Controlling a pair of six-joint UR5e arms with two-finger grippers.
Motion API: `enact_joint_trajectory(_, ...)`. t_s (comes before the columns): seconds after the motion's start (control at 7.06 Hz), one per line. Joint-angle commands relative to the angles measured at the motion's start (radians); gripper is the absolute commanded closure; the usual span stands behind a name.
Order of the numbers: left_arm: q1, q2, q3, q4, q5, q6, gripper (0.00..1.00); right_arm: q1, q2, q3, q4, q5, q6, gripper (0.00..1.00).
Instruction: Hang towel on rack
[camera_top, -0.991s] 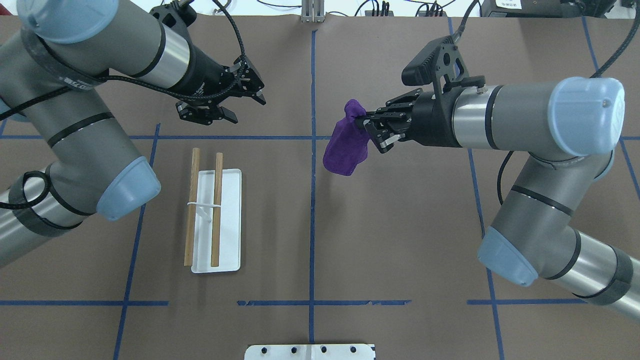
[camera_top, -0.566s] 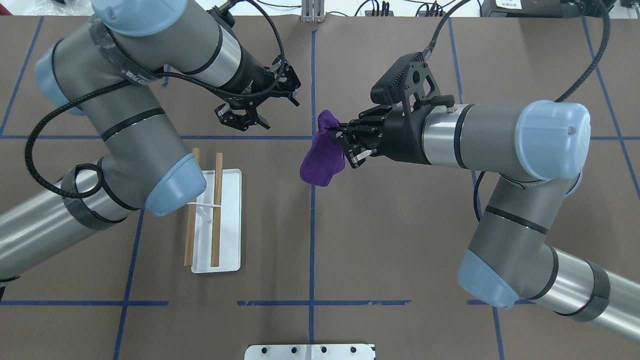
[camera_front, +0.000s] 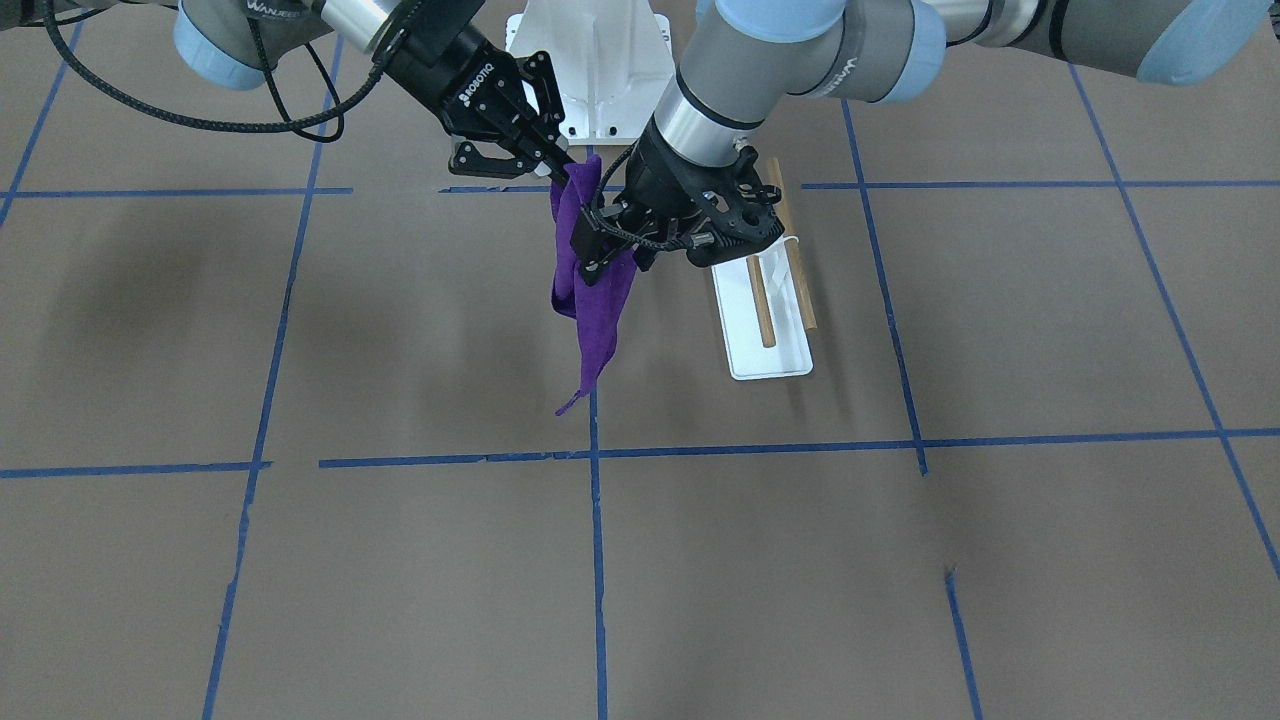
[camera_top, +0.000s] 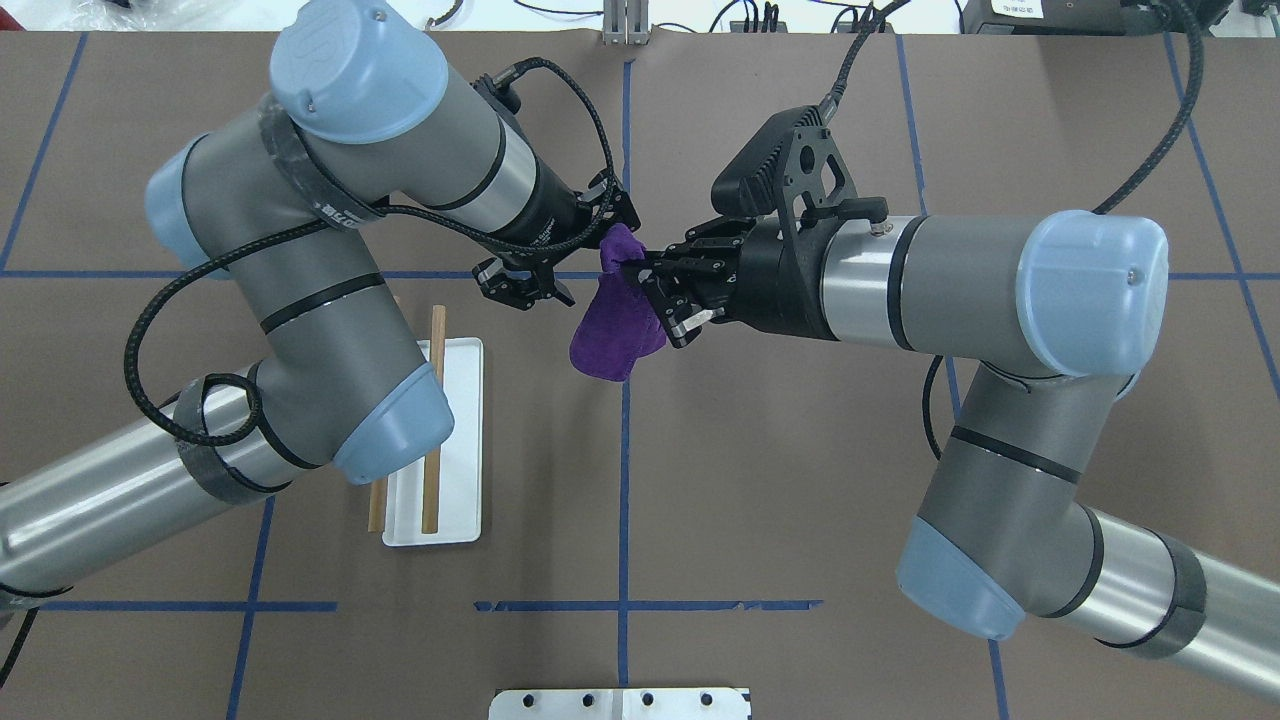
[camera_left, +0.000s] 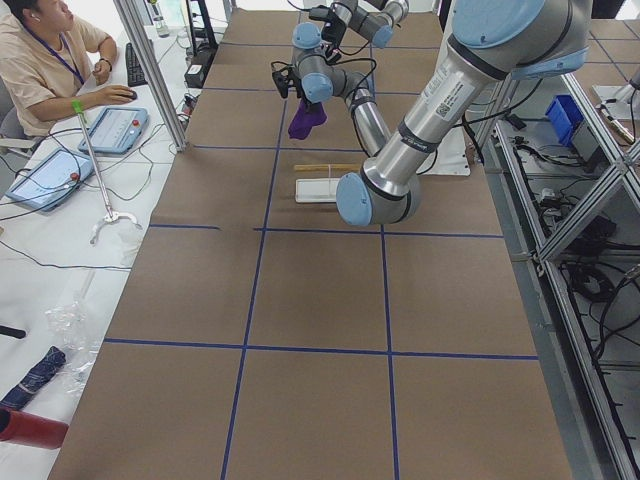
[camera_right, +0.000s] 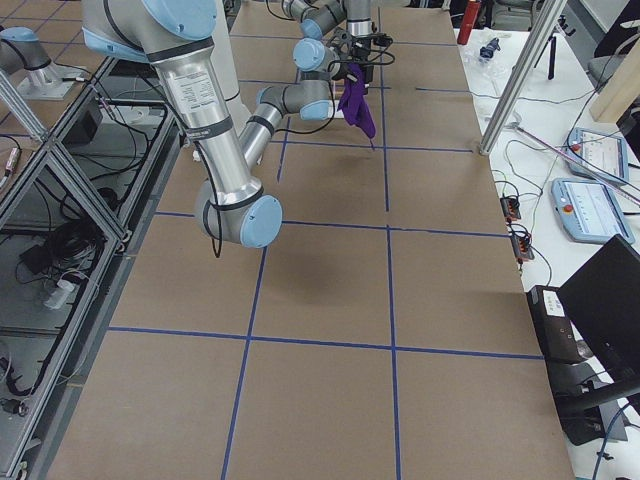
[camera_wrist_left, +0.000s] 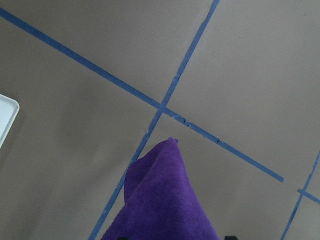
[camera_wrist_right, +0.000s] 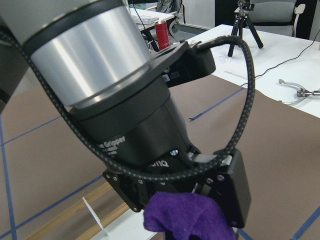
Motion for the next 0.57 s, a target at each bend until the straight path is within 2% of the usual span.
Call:
enact_joint_trajectory(0.0,0.006,0.0,-0.004,-0.005,0.008,0.0,0.91,-0.002,0.0,0.005,0.0,0.0,0.0,1.0)
enact_joint_trajectory(0.14,0.006,0.002,-0.007,-0.005,0.011,0.011,1.0,-0.003,-0.002,0.005,0.0,0.0,0.0,1.0)
enact_joint_trajectory(0.42,0.006,0.005,-0.011,-0.005,0.012,0.012,1.0,-0.003,-0.002,0.005,0.0,0.0,-0.003,1.0)
